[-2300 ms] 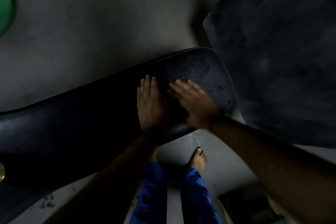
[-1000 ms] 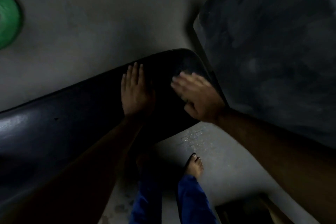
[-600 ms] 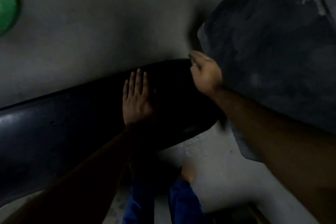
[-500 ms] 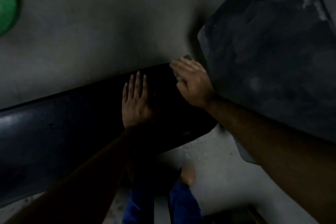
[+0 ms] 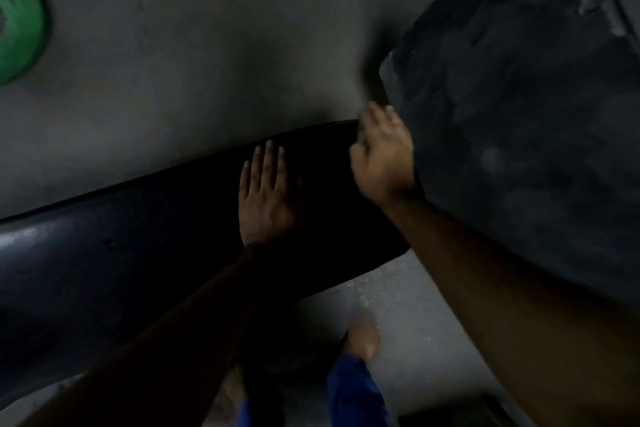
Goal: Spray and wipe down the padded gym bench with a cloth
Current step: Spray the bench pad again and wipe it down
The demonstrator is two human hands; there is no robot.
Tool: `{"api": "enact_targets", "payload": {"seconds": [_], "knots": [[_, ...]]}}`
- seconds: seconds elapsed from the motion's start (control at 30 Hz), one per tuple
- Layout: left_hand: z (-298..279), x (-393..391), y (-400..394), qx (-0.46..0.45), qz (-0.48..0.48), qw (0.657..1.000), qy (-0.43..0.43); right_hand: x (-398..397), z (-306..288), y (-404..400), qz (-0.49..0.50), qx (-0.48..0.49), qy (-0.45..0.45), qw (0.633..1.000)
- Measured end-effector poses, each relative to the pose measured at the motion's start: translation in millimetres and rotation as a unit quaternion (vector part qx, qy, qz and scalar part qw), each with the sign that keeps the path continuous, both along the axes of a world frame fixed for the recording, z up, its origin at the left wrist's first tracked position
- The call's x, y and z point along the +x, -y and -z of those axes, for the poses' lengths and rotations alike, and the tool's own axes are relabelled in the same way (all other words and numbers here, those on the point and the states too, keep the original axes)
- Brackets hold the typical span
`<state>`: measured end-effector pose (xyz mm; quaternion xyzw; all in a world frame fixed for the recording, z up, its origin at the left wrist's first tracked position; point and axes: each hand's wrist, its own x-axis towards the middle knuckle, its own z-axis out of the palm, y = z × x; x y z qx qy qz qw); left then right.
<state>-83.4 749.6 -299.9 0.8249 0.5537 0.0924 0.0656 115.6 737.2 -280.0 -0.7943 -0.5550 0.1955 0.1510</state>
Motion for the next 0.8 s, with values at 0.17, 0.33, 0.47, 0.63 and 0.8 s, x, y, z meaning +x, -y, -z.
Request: {"api": "enact_targets", "payload": {"seconds": [0.17,0.33,0.47,0.63,0.8], "knots": [[-2.8,-1.7,-0.4,-0.018,-0.009,1.0,0.025,-7.0,-1.7,43.2,-0.234,0.049,0.05,0.97],[-16.5,-12.5,-4.4,-0.06,0.016,0.99,0.128,-77.2,-6.7,55.2,0.007,0.018,0.049,0.999],[-30.3,-83.9,11.6,0.006,-0.037,0.994,0.098,-83.3,0.3,78.2,-0.28,0.07,0.043,0.956],[-16.9,-145.0,32.1,-0.073,-0.058,0.996,0.008,-152.5,-6.9,58.0,0.064,0.024,0.048,0.996],[-27.4,-173.8,29.4,-0.087,-0.026,0.989,0.116,-160.8,-5.3,59.6,-0.288,0.05,0.049,0.955]]}}
